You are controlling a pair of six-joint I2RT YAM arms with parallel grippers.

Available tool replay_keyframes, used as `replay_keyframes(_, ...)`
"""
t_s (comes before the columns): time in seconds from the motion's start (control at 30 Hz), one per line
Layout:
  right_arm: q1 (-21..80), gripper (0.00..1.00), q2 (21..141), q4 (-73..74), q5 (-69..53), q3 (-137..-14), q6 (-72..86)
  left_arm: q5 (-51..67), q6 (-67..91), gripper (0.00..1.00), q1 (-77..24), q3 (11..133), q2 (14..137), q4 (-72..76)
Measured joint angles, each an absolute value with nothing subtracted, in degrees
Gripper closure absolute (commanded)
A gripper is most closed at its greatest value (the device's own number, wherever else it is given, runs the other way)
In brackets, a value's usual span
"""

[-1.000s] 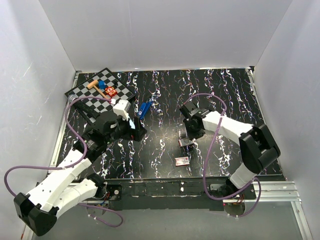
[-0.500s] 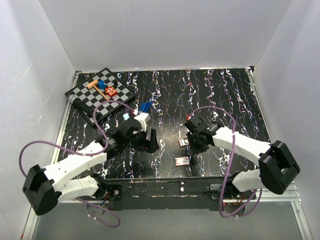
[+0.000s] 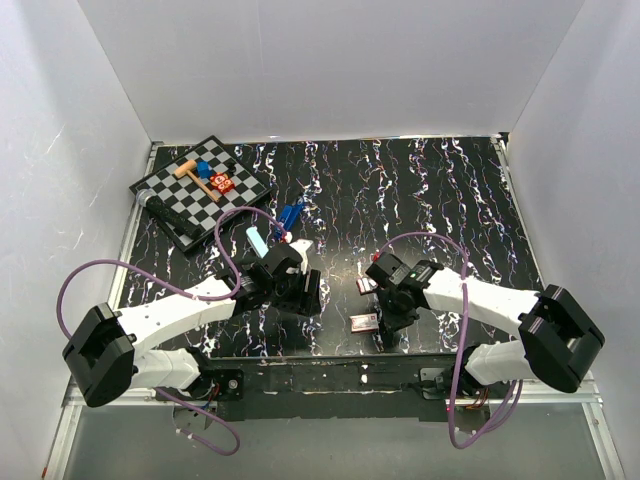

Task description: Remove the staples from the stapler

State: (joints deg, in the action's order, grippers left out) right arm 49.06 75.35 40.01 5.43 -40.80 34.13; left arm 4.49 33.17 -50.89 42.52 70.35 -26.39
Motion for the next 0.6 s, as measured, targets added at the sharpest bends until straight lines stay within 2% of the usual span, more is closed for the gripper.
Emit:
replay_keyframes(0.13, 51.7, 0.76, 75.4, 39.9, 5.0, -40.5, 35.5, 4.5, 33.5, 0.41, -50.9, 42.5, 70.3, -26.3)
replay_keyframes(0.33, 54.5, 0.7, 78.0, 39.3, 4.5, -40.6, 36.0, 4.4, 33.8, 0.31, -51.0, 41.8, 69.4, -25.9)
replay_keyframes(0.6, 55.0, 0.66, 81.2, 39.0, 4.1, -42.8, 34.6, 3.7, 34.2, 0.3, -51.0, 40.0, 66.4, -25.7)
